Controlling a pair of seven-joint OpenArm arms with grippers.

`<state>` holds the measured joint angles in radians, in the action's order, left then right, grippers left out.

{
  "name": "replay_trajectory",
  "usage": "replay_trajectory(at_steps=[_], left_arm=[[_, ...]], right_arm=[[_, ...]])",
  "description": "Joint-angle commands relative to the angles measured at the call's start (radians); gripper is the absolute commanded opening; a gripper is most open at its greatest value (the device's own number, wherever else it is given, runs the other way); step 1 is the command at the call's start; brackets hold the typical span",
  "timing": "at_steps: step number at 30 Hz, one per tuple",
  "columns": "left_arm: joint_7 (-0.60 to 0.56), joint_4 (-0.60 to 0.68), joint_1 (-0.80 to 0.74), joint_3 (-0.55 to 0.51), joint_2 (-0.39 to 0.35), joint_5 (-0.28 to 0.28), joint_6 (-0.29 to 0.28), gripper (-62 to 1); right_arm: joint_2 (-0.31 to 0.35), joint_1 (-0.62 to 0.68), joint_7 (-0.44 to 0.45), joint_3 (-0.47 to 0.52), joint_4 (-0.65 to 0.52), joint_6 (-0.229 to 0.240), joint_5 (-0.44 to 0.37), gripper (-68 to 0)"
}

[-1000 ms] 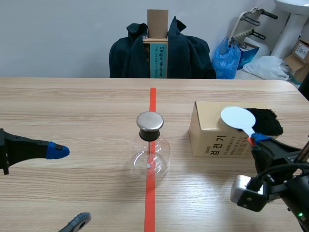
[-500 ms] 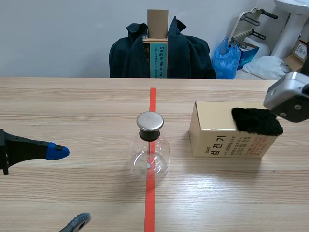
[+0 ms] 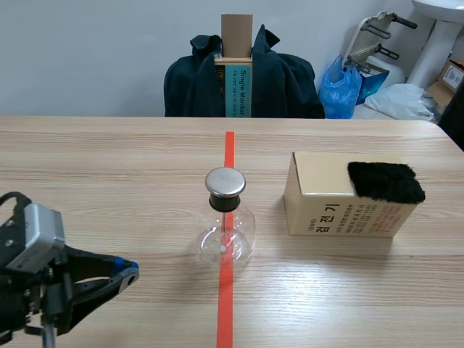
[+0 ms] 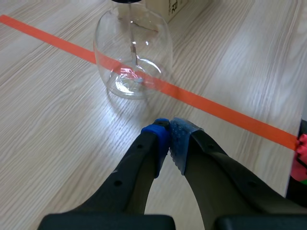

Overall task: Do the electroscope experiment.
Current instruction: 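Rub the plate on the fur, then bring the plate to the electroscope and point at the metal foil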

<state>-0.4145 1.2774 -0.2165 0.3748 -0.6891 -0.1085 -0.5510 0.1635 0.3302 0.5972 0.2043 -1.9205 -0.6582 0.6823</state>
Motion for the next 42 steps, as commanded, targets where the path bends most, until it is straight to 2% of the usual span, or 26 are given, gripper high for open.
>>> replay_trajectory(at_steps=[1,8,16,20,25,29,35,39,42], left_arm=[[-0.016,-0.022,0.066,0.031,0.039,-0.01,0.002,-59.0],[-0.015,-0.241,0.274,0.177,0.158,-0.01,0.018,-59.1],[-0.017,-0.349,0.336,0.22,0.229,-0.01,0.078,-59.1],[-0.017,-0.349,0.336,0.22,0.235,-0.01,0.093,-59.1],[-0.016,-0.349,0.336,0.22,0.24,-0.01,0.097,-59.1],[-0.016,-0.349,0.336,0.22,0.24,-0.01,0.097,-59.1],[-0.016,-0.349,0.336,0.22,0.24,-0.01,0.097,-59.1],[-0.016,-0.349,0.336,0.22,0.24,-0.01,0.097,-59.1],[-0.016,-0.349,0.336,0.22,0.24,-0.01,0.097,-59.1]], right_arm=[[0.016,-0.011,-0.008,0.021,-0.037,-0.008,-0.006,-66.9],[0.016,-0.011,-0.043,0.017,-0.051,-0.003,-0.014,-66.9],[0.017,-0.035,-0.066,-0.03,-0.051,0.004,-0.013,-66.8],[0.045,-0.08,-0.142,-0.101,-0.051,0.004,0.008,-66.8],[0.101,-0.138,-0.28,-0.243,-0.038,0.018,0.101,-66.8],[0.103,-0.175,-0.309,-0.358,0.024,0.023,0.183,-66.8],[0.128,-0.189,-0.337,-0.527,0.18,0.023,0.31,-66.7],[0.156,-0.189,-0.331,-0.606,0.307,0.023,0.362,-66.7],[0.172,-0.188,-0.297,-0.644,0.392,0.023,0.37,-66.7]])
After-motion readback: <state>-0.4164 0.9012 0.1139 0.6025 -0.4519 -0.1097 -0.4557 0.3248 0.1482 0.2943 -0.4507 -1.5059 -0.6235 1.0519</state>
